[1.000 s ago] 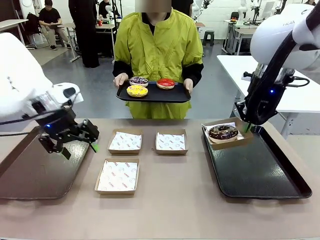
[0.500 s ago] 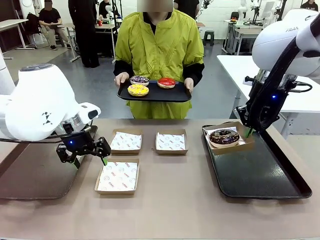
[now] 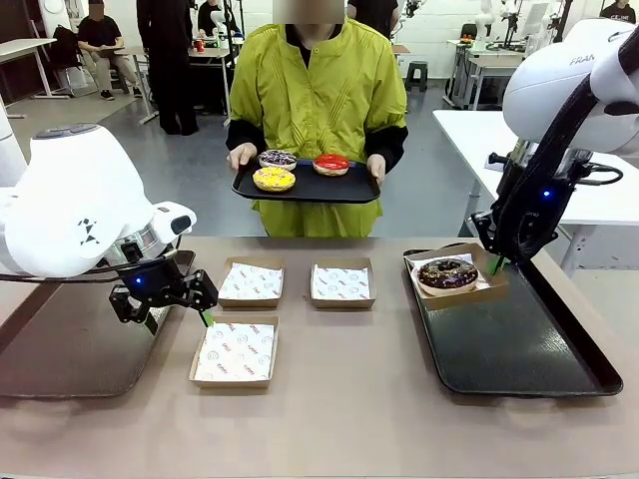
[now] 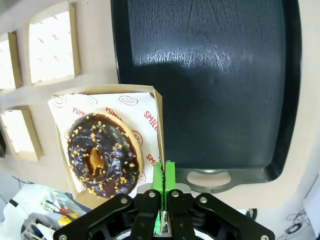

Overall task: Individually package the donuts and arrange them on the tray.
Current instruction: Place the picked Paper togo box on the Handle tray while simultaneously picking up another Paper togo box from the table with the other hand.

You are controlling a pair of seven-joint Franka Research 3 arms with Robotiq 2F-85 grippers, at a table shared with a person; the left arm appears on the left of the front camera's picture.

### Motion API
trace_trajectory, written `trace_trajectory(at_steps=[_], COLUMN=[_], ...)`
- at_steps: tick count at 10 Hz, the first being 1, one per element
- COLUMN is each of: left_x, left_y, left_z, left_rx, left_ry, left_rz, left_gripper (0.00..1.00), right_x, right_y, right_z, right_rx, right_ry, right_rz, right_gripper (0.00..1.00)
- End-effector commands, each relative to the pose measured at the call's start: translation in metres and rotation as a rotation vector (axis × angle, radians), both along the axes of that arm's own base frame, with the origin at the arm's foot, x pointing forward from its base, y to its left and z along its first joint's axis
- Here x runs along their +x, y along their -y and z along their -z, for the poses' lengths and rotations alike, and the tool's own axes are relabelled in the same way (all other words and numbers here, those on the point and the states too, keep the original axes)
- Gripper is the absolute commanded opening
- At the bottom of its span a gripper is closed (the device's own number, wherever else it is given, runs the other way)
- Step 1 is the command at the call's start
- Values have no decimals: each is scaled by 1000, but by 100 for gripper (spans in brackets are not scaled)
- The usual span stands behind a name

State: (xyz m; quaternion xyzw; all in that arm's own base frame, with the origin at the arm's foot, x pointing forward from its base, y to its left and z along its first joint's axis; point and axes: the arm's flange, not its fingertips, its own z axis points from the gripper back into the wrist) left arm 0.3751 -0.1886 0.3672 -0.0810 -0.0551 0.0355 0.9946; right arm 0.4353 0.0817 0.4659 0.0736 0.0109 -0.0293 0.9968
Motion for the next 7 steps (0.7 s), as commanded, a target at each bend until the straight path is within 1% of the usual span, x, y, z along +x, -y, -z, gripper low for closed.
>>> trace_trajectory(at_steps=[1,2,4,5,7], left_x=[-3,0,4,5,6], left_y=[2,0,18,29,42], left_z=[-1,0,4,11,21], left_rx=[14,0,78,119,171], left_ry=[11,0,-6,-11,-13], left_rz=[4,0,19,34,49], left_gripper=[100,100,100,100,100], right_x=[0,-6,-27,-39,-51], right_y=[0,-4,3,6,7], right_z=[0,9,30,37,46], right_rx=[0,-1,-65,-81,-117], right_ry=[0,8,-6,-7,0], right_rz=[0,-29,31,39,48], right_gripper=[1,1,1,1,1])
